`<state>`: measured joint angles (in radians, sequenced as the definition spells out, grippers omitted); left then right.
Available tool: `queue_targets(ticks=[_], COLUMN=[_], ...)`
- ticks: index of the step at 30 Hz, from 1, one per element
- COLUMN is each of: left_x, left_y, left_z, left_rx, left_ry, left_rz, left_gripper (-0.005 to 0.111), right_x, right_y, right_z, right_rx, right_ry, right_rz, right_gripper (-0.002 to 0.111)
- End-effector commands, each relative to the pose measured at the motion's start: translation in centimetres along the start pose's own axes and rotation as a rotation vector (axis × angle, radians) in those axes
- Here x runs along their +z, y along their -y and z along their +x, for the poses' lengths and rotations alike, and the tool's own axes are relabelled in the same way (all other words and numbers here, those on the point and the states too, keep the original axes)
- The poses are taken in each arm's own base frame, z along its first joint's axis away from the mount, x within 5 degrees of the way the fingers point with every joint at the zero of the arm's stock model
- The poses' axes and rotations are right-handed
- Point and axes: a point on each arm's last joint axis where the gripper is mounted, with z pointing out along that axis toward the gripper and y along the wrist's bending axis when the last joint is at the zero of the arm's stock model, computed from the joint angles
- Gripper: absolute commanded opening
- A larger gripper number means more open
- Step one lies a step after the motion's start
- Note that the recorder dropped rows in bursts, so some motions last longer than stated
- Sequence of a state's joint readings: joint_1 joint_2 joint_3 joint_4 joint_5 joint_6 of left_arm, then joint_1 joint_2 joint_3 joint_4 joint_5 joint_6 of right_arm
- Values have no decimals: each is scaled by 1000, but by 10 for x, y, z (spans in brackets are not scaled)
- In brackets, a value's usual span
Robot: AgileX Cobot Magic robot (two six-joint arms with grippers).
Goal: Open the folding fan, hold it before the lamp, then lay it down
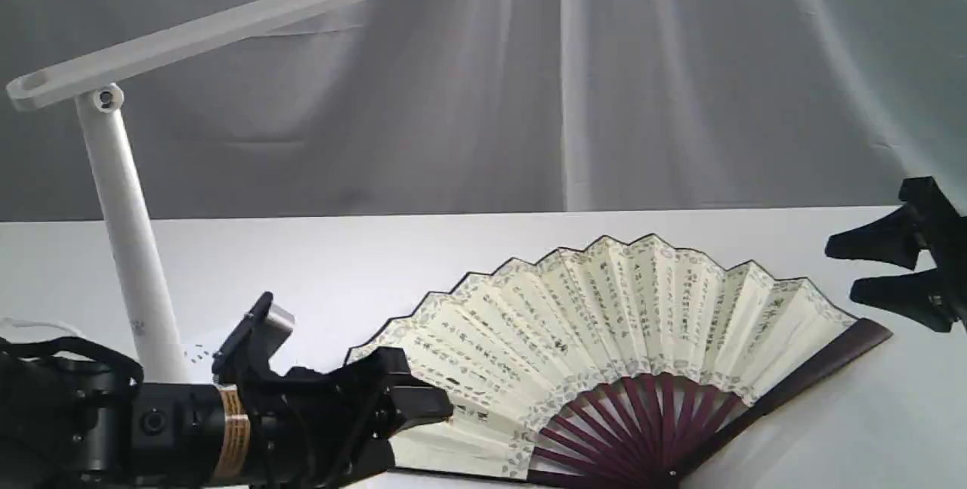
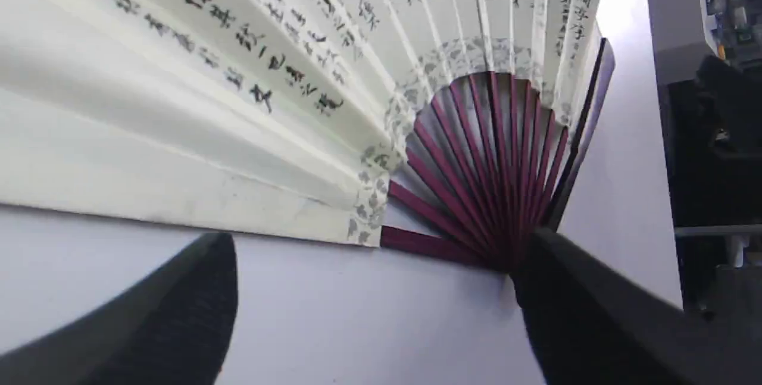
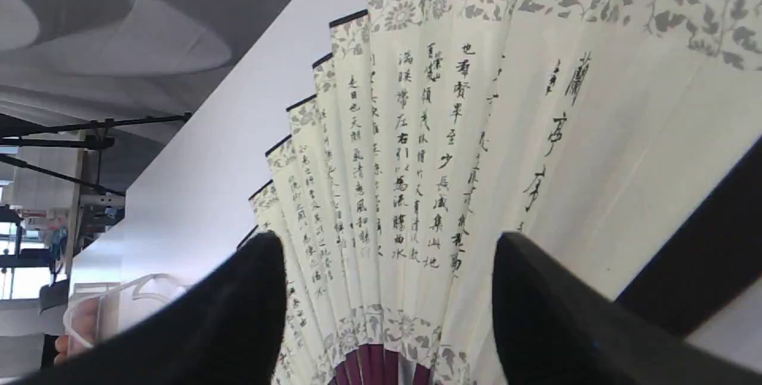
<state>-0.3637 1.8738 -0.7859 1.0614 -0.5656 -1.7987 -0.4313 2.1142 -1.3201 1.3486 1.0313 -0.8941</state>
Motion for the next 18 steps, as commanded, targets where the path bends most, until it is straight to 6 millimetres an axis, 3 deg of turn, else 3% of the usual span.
queue_targets(ticks=[1,5,11,18], left_x=[-12,-22,-40,-63], left_y=[12,22,37,54], left_z=[-4,-4,-2,-1], left_rx=[44,91,223,361], left_ry=[22,13,-26,-17], left_rz=[14,25,34,38], left_gripper=[66,58,32,8], right_x=[-2,-2,-2,10], right_y=[-7,-8,-7,-33], right_z=[1,2,8,18], right_rx=[-25,-29,-69,-177], right_ry=[-15,-30,-91,-167], right_rz=[-23,-31,-4,19], right_gripper=[52,51,48,46])
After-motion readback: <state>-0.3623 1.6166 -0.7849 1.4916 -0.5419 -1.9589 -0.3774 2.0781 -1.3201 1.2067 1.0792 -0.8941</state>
